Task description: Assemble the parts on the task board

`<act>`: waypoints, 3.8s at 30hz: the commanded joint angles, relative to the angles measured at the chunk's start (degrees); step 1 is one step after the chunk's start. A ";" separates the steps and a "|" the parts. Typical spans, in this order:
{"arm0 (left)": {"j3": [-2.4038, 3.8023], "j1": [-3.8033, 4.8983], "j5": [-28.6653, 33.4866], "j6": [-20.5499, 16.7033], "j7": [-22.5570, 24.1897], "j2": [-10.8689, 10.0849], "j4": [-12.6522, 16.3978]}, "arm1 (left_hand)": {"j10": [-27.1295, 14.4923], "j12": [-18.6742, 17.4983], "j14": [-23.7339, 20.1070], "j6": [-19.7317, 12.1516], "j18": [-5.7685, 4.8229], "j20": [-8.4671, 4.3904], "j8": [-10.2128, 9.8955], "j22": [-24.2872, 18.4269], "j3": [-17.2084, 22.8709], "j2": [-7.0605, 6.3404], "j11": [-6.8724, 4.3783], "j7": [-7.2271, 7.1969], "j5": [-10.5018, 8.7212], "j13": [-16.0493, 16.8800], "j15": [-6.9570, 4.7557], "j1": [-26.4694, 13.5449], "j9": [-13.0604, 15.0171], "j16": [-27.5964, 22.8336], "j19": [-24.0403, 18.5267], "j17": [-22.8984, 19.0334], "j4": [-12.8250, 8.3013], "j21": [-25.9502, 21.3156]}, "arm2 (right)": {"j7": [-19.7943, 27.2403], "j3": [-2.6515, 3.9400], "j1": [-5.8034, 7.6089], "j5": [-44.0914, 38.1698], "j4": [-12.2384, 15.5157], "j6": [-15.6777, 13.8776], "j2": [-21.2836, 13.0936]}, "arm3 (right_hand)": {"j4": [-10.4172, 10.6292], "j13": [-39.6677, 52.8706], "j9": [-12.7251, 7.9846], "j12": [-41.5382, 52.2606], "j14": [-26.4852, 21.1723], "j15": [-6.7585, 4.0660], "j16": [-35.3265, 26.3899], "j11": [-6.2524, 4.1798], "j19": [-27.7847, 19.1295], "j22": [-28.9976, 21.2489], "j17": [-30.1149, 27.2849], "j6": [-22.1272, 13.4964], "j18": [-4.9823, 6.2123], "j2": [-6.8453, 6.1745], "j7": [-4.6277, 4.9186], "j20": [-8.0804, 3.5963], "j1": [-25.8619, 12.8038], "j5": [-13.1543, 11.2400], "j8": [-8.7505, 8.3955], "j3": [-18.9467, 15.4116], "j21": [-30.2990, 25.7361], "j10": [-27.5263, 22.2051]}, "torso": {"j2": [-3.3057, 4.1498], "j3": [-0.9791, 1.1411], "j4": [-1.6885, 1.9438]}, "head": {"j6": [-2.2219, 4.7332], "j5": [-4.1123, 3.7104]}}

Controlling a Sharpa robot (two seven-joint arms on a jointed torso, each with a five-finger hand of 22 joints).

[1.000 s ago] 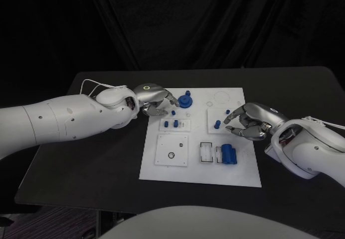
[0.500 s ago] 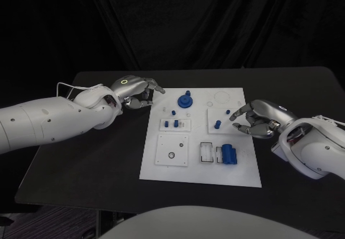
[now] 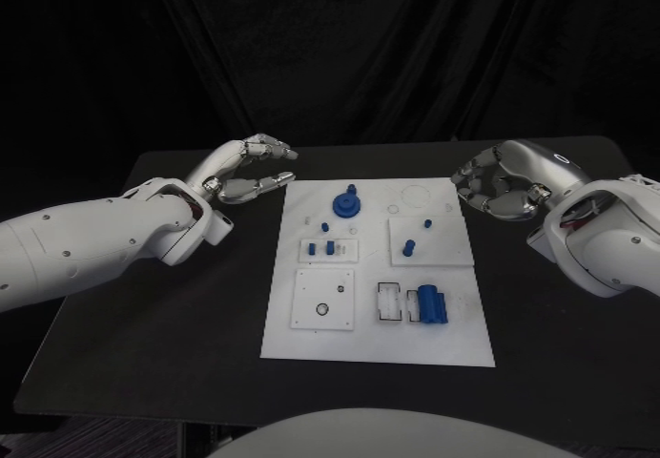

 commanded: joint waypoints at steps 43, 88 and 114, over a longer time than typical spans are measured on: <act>0.03 -0.08 38.93 22.27 16.90 -5.63 19.89 | 1.32 -22.22 -4.76 -14.52 1.58 -1.32 -1.28 -21.32 -14.02 11.36 -2.41 0.46 3.02 -1.84 -1.87 0.00 -6.70 -17.15 -15.40 -4.46 -0.35 -2.67 | -4.89 -0.05 -3.16 -19.29 -0.28 10.91 -1.33 | 5.49 -30.68 -1.85 -14.48 -0.52 2.82 -2.41 2.61 -1.47 4.67 2.48 -3.11 1.00 -0.86 0.45 2.39 -0.98 -7.39 1.01 -10.99 -6.28 -4.93 | 5.73 -4.52 4.59 | 6.40 -13.33; 0.02 -0.10 38.96 24.53 15.20 -4.53 18.74 | 2.59 -22.53 -2.70 -14.24 0.55 3.74 -1.17 -21.47 -12.75 11.17 1.60 0.57 9.94 -1.65 4.50 4.38 -6.60 -13.86 -13.60 -3.98 -2.60 -2.14 | -1.78 -0.04 -4.80 -17.29 -1.25 6.02 0.55 | 1.97 -39.20 -0.30 -21.93 2.01 -0.34 -0.57 -0.84 3.17 6.65 4.93 6.93 -0.29 0.47 -1.56 -0.58 0.87 -0.76 4.86 -2.71 1.42 13.11 | 4.65 -4.37 4.57 | 2.39 -9.71; 0.02 -0.11 38.96 24.86 13.09 -3.89 18.12 | 1.91 -22.70 -3.21 -15.06 -0.13 4.46 -1.26 -21.95 -11.44 11.45 2.19 1.30 11.29 -1.62 5.88 5.91 -6.67 -13.38 -14.27 -3.92 -4.26 -2.53 | -1.73 0.00 -1.76 -14.78 2.61 3.98 -1.40 | 0.10 -39.67 1.90 -23.42 2.33 -0.87 -0.51 -1.39 3.71 6.89 5.17 7.88 -0.51 1.68 -1.95 -1.22 1.17 -3.07 5.97 -2.83 2.64 15.47 | 4.49 -4.50 4.52 | 1.89 -8.30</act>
